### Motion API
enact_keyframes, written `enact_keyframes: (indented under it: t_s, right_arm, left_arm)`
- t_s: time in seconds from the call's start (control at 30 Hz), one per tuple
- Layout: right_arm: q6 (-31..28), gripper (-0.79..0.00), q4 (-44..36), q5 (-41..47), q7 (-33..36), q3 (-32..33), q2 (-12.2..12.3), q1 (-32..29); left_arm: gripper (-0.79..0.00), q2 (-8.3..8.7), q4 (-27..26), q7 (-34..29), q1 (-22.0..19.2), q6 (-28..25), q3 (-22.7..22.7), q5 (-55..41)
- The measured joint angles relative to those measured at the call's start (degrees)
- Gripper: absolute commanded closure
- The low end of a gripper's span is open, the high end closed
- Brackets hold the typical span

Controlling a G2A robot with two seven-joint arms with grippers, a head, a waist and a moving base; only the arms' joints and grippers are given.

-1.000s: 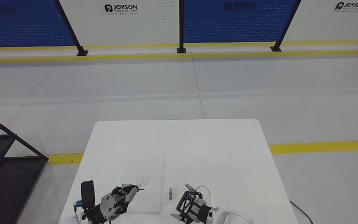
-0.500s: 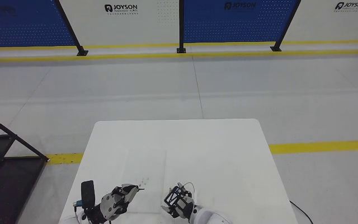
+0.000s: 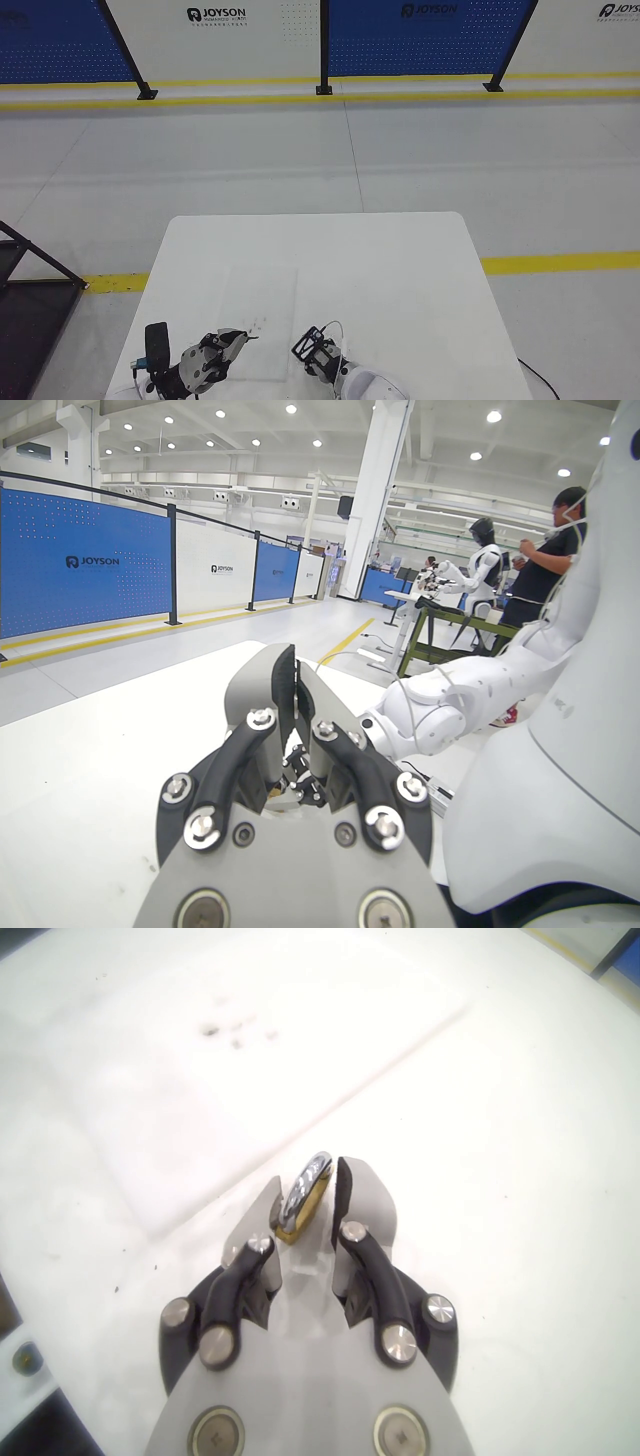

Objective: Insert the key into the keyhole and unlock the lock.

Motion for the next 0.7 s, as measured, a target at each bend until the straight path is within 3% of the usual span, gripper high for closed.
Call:
enact_keyframes:
  t_s: [0.2,0.4,0.7]
  right_arm:
    - [-0.3,0.0,-1.9,1.1,-3.3,1.4,0.4,-1.0]
    - [-3.1,0.0,-8.1,5.1,-11.4,7.9,2.2,-4.9]
    - [-17.3,0.0,-14.8,17.2,-23.3,20.5,5.0,-11.2]
  left_arm:
    - [0.0,0.0,0.0,0.0,0.0,0.0,0.0,0.0]
    - [0.0,0.16,0.0,-1.9,-1.2,0.0,2.1,-2.7]
    - [0.0,0.4,1.2,-2.4,-2.7,0.1,5.1,-6.9]
